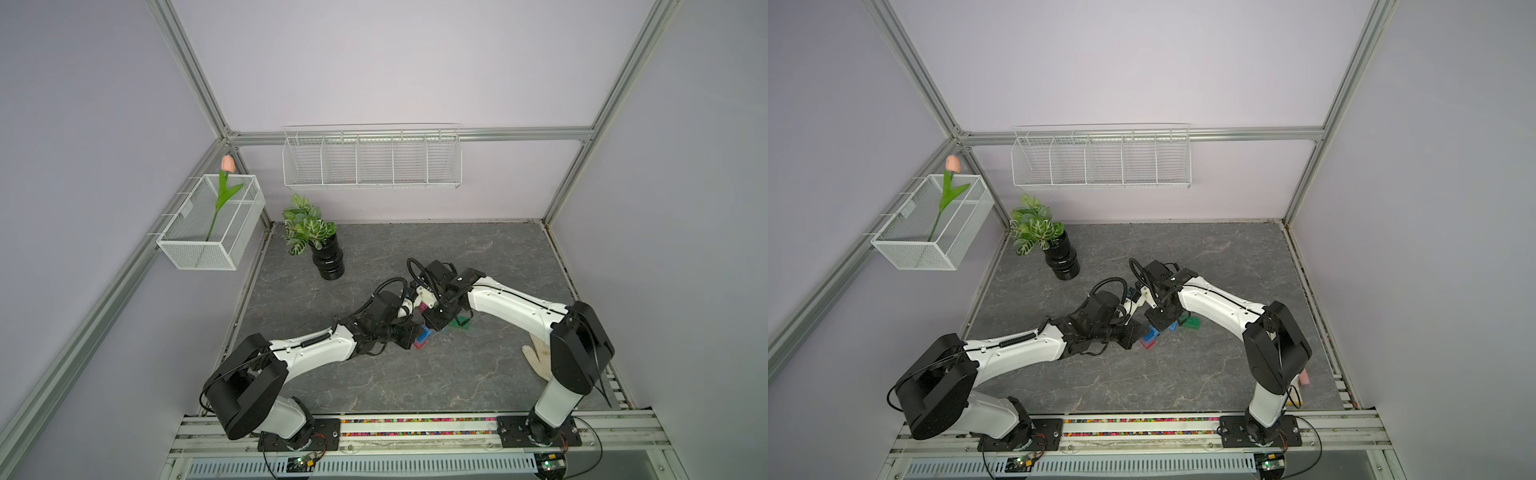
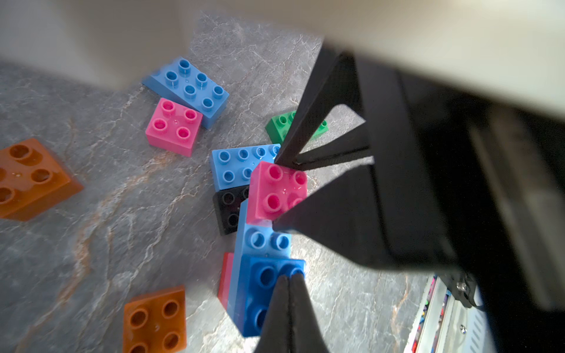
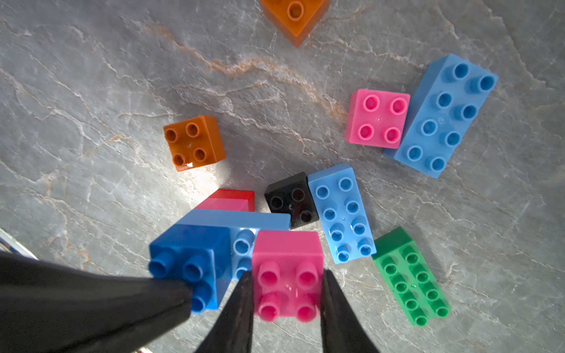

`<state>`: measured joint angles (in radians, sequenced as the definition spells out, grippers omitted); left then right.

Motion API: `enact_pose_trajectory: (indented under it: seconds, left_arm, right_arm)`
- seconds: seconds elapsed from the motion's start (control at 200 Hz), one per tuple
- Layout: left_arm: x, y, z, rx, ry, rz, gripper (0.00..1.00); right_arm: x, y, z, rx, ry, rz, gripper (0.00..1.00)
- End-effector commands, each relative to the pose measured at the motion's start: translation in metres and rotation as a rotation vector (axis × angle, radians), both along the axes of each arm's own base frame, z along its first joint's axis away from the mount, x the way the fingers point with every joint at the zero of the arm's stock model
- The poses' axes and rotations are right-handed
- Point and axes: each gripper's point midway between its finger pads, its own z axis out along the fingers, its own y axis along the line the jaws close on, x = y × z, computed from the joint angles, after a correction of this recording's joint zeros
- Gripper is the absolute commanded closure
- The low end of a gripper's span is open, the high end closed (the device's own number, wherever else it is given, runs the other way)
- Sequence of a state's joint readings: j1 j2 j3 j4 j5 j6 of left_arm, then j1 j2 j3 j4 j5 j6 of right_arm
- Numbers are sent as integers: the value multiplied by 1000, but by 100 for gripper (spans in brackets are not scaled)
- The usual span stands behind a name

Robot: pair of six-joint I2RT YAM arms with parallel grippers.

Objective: Assemble the letter p with lego
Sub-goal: Assemble the lego brick with the lego brick.

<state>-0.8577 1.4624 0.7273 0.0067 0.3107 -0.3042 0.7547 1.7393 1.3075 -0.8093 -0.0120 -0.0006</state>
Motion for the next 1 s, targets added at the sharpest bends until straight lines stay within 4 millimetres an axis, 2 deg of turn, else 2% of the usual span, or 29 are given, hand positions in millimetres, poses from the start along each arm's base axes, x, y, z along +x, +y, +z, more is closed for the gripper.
enact_pose_trajectory:
  seconds: [0.0, 0.995]
  left_arm:
    - [-30, 51, -75, 277, 164, 27, 100]
    - [-30, 52, -74, 275, 160, 32, 100]
  right_arm:
    - [-10, -6, -11, -28, 15, 12, 73]
    - [-29, -14, -25, -64, 29, 13, 73]
